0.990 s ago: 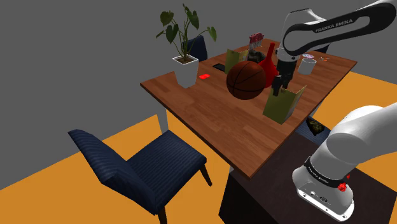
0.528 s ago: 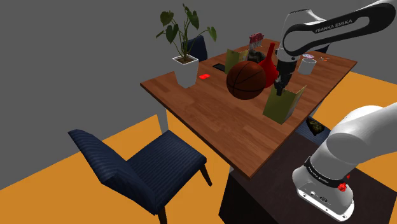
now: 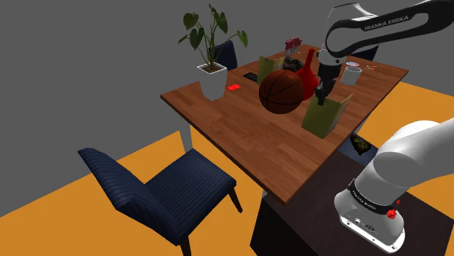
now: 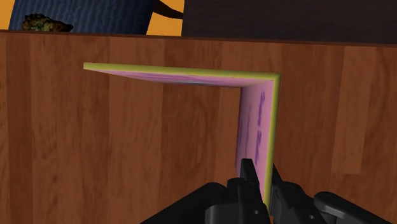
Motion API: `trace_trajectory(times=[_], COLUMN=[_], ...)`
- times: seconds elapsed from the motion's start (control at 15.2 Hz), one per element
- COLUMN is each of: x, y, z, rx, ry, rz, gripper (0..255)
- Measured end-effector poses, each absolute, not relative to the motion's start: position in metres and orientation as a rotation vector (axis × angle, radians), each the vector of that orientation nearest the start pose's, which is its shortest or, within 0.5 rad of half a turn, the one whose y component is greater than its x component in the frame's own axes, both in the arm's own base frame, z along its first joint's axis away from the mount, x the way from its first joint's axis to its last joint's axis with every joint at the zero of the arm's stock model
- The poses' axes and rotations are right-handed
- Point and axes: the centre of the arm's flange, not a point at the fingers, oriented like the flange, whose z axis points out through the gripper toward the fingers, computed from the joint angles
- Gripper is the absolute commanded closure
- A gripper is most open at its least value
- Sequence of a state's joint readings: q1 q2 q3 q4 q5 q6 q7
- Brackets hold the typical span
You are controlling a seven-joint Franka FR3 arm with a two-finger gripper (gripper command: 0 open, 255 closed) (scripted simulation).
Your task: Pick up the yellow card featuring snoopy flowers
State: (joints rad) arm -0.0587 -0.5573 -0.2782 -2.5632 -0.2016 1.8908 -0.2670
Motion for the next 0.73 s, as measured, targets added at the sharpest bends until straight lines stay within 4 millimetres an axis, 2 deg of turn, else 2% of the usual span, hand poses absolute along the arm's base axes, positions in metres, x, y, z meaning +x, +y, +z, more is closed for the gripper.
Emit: trace_trajectory(times=[0.73], x=[0.337], y=[-0.135], z=[0.489], rx=[-3.138], ry=[-0.088], rz=[0.208], gripper=[255])
